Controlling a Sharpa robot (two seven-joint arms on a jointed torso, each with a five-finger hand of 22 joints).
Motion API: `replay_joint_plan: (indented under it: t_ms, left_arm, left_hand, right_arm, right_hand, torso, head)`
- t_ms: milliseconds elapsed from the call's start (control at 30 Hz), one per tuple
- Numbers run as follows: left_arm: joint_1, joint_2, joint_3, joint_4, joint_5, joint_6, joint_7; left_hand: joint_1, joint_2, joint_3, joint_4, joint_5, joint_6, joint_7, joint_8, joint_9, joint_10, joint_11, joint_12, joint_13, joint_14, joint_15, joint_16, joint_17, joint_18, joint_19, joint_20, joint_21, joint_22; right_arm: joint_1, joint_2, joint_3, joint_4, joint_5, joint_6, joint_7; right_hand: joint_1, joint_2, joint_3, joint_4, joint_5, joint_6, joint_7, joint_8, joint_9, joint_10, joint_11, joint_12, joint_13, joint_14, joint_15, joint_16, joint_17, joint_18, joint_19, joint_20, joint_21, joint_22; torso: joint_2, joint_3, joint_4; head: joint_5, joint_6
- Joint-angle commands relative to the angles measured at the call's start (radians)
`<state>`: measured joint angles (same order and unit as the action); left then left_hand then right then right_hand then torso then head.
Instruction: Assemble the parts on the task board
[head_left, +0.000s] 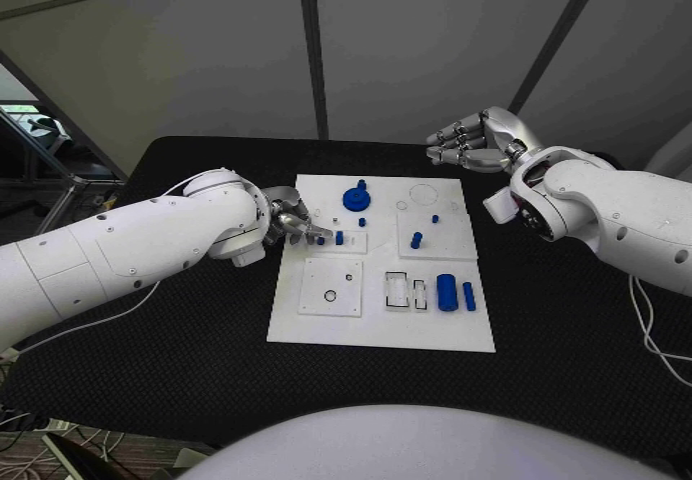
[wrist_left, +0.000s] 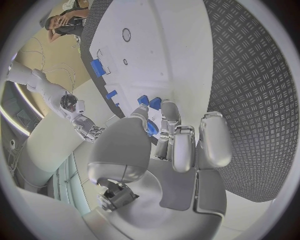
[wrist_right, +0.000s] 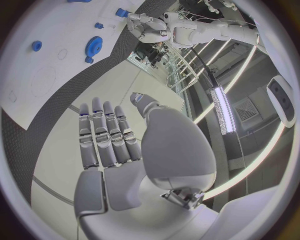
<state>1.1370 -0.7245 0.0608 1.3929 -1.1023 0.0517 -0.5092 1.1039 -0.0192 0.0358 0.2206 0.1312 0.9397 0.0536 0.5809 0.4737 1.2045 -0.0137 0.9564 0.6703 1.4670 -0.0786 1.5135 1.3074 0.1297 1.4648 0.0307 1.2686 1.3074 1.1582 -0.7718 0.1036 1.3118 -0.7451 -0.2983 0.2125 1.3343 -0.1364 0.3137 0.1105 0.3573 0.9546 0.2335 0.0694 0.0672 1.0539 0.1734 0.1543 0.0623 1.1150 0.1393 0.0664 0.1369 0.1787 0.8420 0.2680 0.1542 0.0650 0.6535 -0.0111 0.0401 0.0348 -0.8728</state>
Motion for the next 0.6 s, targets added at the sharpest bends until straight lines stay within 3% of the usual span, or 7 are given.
replay_joint_plan:
  t_ms: [33,600]
  left_arm:
    - [0.001,0.005,0.001,0.001,-0.011,0.018,-0.004]
    - [0.002,0.026,0.001,-0.020,-0.012,0.009,-0.005]
  left_hand:
    - [0.016,0.003,-0.006,-0.006,0.004,-0.001,0.004,-0.004,-0.002,-0.007,0.000,-0.004,0.000,0.083,0.006,-0.002,0.197,-0.064,0.006,0.005,-0.002,0.071]
    - [0.103,0.027,0.020,-0.049,0.002,0.000,0.002,-0.014,-0.008,-0.014,-0.002,-0.008,-0.010,0.083,0.004,-0.002,0.196,-0.064,0.007,0.004,-0.007,0.072]
  right_arm:
    - [0.002,0.001,0.001,0.000,-0.001,0.007,0.005]
    - [0.002,0.000,0.001,0.000,-0.001,0.007,0.004]
  right_hand:
    - [0.001,0.011,-0.006,0.000,0.004,-0.003,0.001,-0.003,0.000,-0.004,0.000,0.004,0.000,-0.007,-0.001,-0.001,-0.001,0.007,0.008,-0.003,-0.006,0.000]
    - [0.001,0.011,-0.006,0.000,0.004,-0.003,0.001,-0.003,0.000,-0.004,0.000,0.004,0.000,-0.007,-0.001,-0.001,-0.001,0.007,0.008,-0.003,-0.006,0.000]
  torso:
    - [0.000,0.0008,-0.0008]
    - [0.000,0.0007,-0.0005]
  head:
    - [0.001,0.000]
    - [-0.002,0.000]
